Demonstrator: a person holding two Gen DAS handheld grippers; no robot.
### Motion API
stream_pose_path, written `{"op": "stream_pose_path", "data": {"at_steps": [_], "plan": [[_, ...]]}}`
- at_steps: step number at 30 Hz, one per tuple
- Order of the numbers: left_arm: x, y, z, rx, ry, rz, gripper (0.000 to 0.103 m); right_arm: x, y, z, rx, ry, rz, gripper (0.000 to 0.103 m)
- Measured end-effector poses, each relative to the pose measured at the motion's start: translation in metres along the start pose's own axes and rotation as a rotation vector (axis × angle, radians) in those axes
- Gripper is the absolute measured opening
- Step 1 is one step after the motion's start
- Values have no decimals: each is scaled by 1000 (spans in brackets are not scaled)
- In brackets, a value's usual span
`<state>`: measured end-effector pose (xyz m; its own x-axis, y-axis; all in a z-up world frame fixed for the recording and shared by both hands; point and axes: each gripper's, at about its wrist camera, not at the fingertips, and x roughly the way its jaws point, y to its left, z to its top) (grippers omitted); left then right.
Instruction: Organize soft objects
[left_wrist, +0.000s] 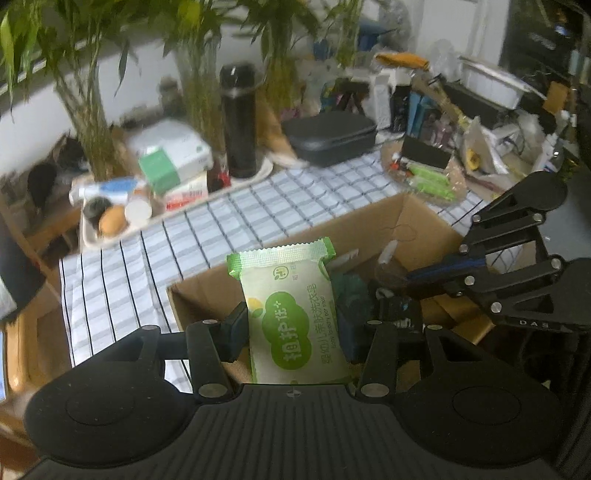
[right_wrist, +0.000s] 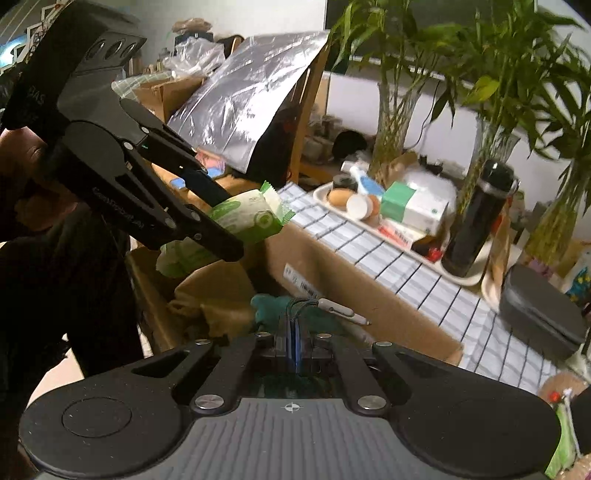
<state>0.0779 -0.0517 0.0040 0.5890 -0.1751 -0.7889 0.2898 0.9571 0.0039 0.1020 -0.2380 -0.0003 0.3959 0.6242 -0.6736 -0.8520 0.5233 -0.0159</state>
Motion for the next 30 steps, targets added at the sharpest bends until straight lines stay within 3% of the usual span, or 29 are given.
{"op": "stream_pose_path", "data": {"at_steps": [4, 5, 7, 9, 11, 12, 14, 30], "plan": [[16, 9, -1, -92, 80, -1, 48, 8, 0, -3, 10, 57, -14, 5], [22, 13, -1, -124, 113, 1, 48, 10, 0, -3, 16, 71, -25, 11], [30, 20, -3, -177, 142, 10, 48, 14, -2, -5, 29, 102, -52, 33], [29, 24, -5, -189, 137, 28, 49, 13, -3, -5, 34, 97, -72, 77], [26, 26, -5, -195, 126, 33, 50, 9, -4, -5, 38, 72, -71, 88], [25, 27, -4, -202, 121, 36, 59, 7, -4, -5, 45, 60, -64, 94], [21, 29, -4, -213, 102, 40, 69, 5, -6, -4, 57, 46, -66, 99], [7, 26, 0, -204, 19, 95, 75, 7, -5, 1, 52, 27, -109, 103]]}}
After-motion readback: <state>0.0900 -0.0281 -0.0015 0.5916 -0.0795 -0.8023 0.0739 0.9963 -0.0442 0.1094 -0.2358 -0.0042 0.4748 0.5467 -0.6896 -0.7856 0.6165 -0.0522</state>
